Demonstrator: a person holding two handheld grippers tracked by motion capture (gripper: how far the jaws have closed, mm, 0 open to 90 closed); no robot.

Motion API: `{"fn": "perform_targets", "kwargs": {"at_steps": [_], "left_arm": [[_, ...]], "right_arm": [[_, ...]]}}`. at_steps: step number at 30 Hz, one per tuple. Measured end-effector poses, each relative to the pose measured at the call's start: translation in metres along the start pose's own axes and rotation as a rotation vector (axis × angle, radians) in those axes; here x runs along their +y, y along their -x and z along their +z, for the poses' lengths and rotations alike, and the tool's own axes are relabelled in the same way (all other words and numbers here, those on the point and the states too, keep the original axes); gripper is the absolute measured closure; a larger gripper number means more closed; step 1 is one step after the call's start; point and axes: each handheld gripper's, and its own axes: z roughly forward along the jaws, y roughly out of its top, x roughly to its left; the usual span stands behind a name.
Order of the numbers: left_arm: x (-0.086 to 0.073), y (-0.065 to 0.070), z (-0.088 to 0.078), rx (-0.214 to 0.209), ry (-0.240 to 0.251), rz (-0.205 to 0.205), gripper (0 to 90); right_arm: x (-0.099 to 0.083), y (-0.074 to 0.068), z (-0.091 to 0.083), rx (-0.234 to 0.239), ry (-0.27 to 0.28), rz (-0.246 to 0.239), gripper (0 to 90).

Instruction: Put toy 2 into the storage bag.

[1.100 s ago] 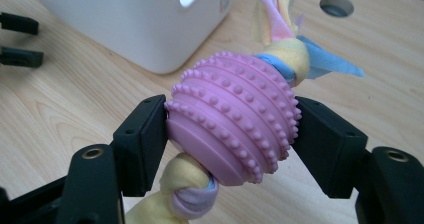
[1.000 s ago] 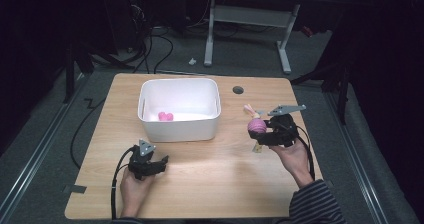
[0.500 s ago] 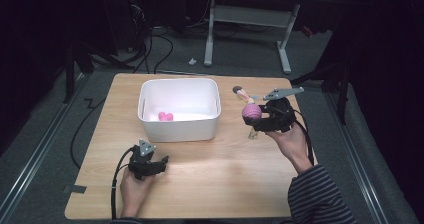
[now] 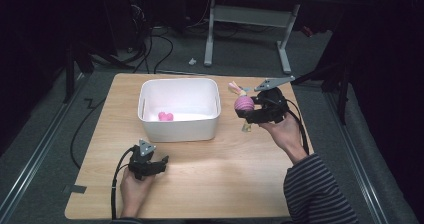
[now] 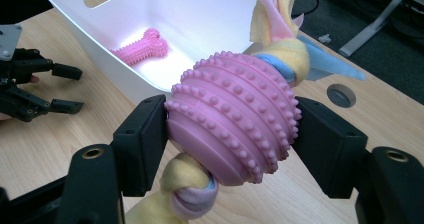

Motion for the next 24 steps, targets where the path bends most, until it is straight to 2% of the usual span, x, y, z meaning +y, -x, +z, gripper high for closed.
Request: {"fn": "perform_targets", "kwargs": {"at_steps": [17, 24], "left_arm": [[0.000, 0.000, 0.000, 0.000, 0.000, 0.000, 28.5], [0.000, 0.000, 0.000, -0.001, 0.000, -0.001, 28.5]], "right_arm": [[0.034, -0.009, 0.020, 0.035, -0.019, -0.065, 32.5], [0.046, -0.013, 0.033, 0.045, -0.031, -0.078, 32.5]]}}
